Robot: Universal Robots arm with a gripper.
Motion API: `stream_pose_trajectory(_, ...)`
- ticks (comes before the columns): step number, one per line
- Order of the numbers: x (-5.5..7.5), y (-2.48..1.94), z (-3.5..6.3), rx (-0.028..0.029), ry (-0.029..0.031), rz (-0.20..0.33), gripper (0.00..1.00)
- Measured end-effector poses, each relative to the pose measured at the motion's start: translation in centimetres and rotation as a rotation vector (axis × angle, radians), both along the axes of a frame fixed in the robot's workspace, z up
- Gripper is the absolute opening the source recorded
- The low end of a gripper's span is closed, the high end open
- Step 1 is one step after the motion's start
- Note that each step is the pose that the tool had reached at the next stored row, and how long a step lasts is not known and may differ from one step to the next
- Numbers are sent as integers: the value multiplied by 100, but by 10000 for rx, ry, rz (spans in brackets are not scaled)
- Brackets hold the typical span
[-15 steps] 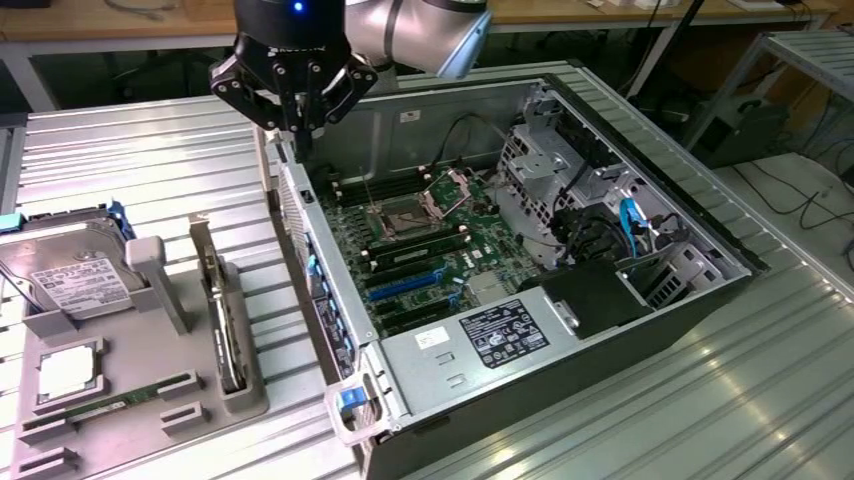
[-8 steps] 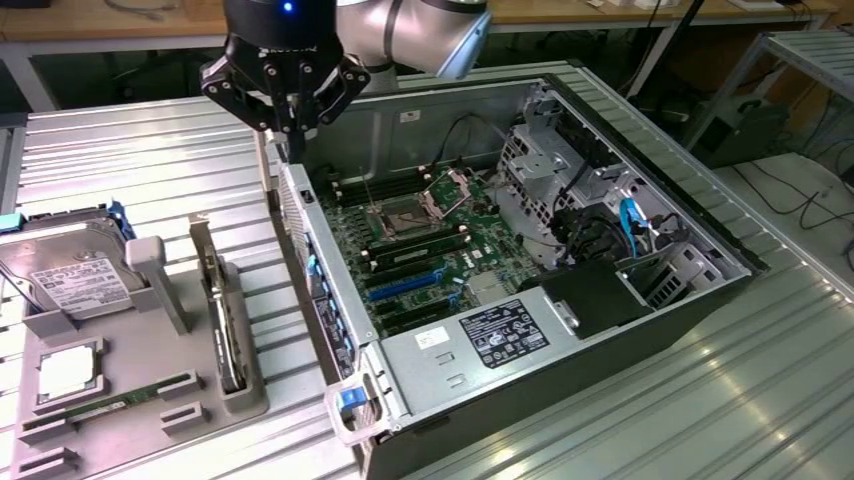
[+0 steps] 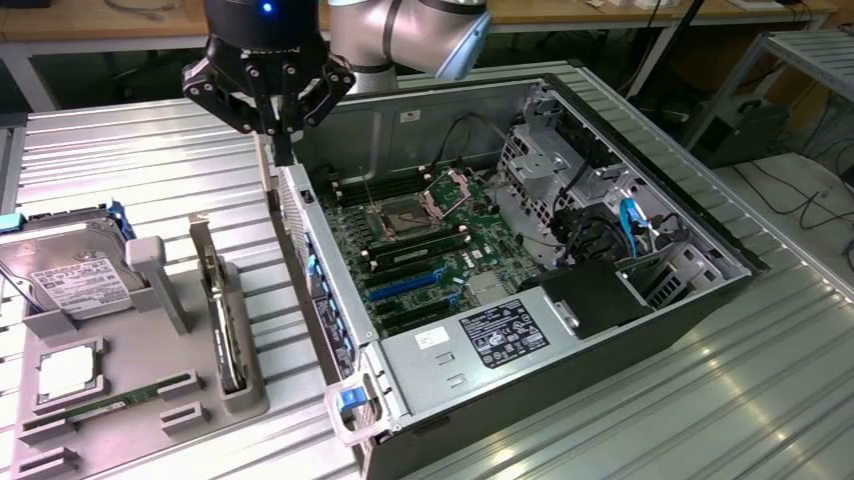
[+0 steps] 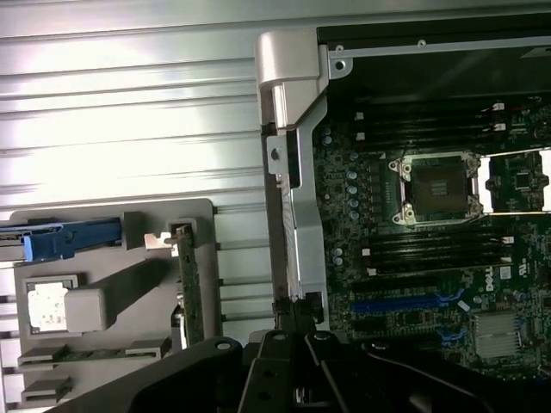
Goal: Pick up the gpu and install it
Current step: 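Reach for the gpu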
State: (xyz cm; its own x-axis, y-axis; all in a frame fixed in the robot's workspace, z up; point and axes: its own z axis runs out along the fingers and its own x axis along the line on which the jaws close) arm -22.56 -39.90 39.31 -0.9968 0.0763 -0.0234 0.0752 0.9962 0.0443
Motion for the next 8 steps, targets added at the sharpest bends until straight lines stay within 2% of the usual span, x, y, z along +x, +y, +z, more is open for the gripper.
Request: stream_pose_trajectory(8, -95, 0, 0, 0, 4, 0, 11)
